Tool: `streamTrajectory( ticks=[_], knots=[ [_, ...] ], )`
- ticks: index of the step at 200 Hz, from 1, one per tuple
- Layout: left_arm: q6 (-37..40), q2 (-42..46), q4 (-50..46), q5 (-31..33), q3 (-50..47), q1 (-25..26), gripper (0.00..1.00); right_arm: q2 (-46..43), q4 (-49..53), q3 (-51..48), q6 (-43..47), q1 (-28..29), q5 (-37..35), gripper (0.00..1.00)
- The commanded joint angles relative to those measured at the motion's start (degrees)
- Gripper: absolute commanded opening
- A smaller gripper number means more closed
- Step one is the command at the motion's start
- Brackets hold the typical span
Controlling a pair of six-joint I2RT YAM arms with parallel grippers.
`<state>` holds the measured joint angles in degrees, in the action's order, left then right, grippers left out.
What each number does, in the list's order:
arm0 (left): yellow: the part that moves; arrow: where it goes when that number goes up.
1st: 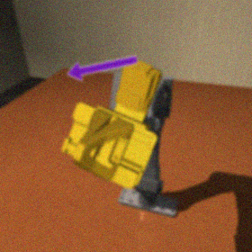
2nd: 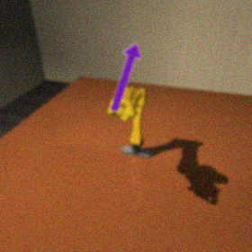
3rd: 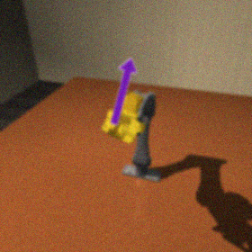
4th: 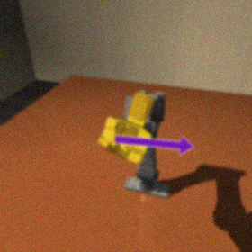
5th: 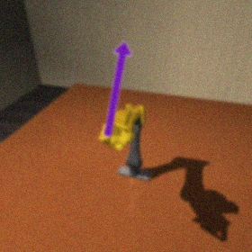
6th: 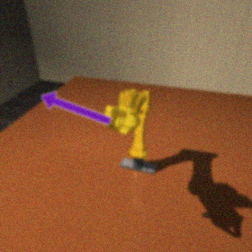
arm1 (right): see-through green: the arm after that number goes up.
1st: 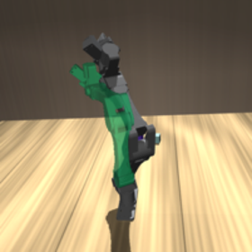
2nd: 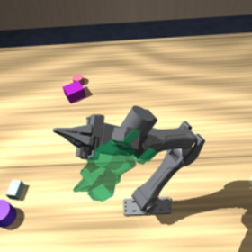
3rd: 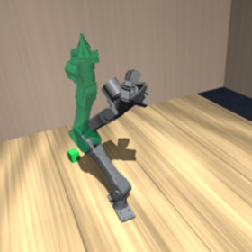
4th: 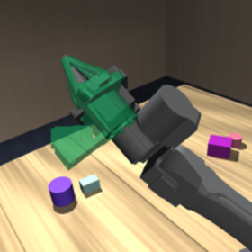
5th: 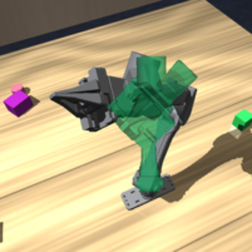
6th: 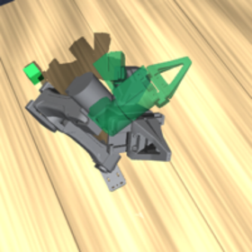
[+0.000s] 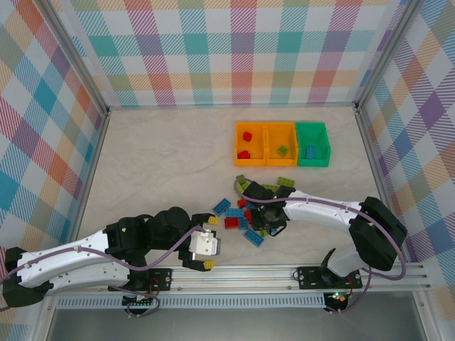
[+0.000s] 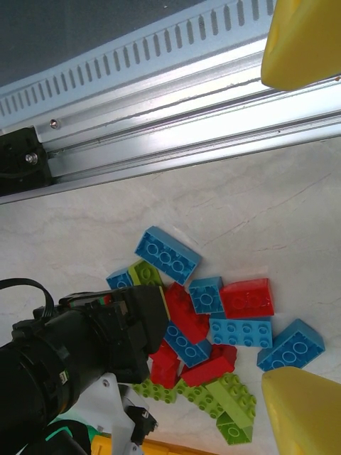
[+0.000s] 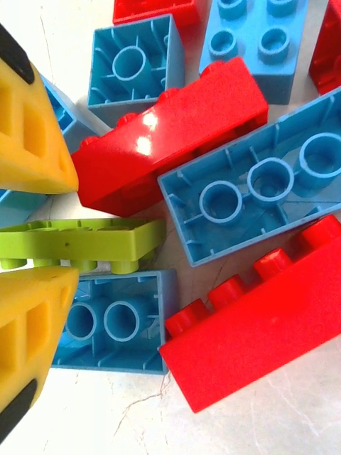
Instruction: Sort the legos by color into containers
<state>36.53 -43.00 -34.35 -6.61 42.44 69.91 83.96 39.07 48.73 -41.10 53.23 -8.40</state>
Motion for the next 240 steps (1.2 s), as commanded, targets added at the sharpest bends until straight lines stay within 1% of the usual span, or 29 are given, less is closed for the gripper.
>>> streamTrajectory(
  ticks=[1,23,36,51,75,82,91,111,132,143,159,166,180,188,197,213,240],
  knots=[
    [0.29,0.59,0.33,-1.15,-0.79,-0.56,1.0,1.18,0.65,-1.35,-0.37,-0.15,0.95,0.32],
    [0.29,0.46,0.33,-1.23,-0.78,-0.67,1.0,1.96,-0.54,-1.92,-0.46,-0.15,2.62,0.31],
    [0.3,0.49,0.33,-1.29,-0.78,-0.75,1.0,2.26,-1.0,-2.1,-0.65,-0.06,3.04,0.29],
    [0.29,0.47,0.33,-1.26,-0.91,-0.85,1.0,2.26,-1.71,-2.39,-0.73,-0.06,3.14,0.21],
    [0.3,0.38,0.34,-1.29,-0.86,-0.84,1.0,3.0,-0.87,-1.81,-0.73,-0.06,2.16,0.19],
    [0.3,0.46,0.33,-1.3,-0.86,-0.83,1.0,3.03,-0.42,-1.58,-0.72,-0.06,1.7,0.14],
    [0.29,0.51,0.19,-1.23,-0.87,-0.83,1.0,2.67,0.31,-1.27,-0.72,-0.06,0.97,0.11],
    [0.33,0.46,0.4,-1.63,-0.86,-0.85,1.0,-0.85,1.89,-1.13,-1.25,-0.06,-1.37,0.09],
    [0.22,0.86,0.89,-1.9,-1.0,-0.92,1.0,-7.34,5.54,0.35,-0.95,-0.83,-7.0,0.06],
    [-0.16,1.23,1.57,-1.72,-1.16,-1.1,1.0,-10.49,6.3,2.09,1.2,-3.29,-8.89,0.05],
    [-1.61,1.69,3.35,-0.19,-1.26,-1.72,1.0,-13.07,5.0,5.59,6.96,-9.58,-9.56,0.04],
    [-2.74,1.86,4.52,1.42,-1.35,-2.04,1.0,-13.22,3.24,7.16,9.92,-13.41,-9.18,0.04],
    [-5.72,2.2,7.5,5.34,-1.73,-2.79,1.0,-11.21,-0.76,11.23,15.35,-21.18,-6.02,0.04],
    [-7.33,2.18,8.95,7.5,-1.83,-3.17,1.0,-8.68,-2.23,14.23,17.75,-24.65,-5.41,0.04],
    [-8.76,1.98,10.07,9.79,-1.87,-3.54,1.0,-5.27,-3.69,17.92,20.48,-27.32,-5.18,0.04],
    [-10.59,1.54,11.14,13.12,-1.68,-3.81,1.0,2.11,-6.31,24.47,24.32,-30.28,-4.81,0.03],
    [-11.65,1.23,11.8,15.48,-1.26,-4.25,1.0,15.32,-8.65,34.65,25.97,-34.18,-3.21,0.04]
  ],
)
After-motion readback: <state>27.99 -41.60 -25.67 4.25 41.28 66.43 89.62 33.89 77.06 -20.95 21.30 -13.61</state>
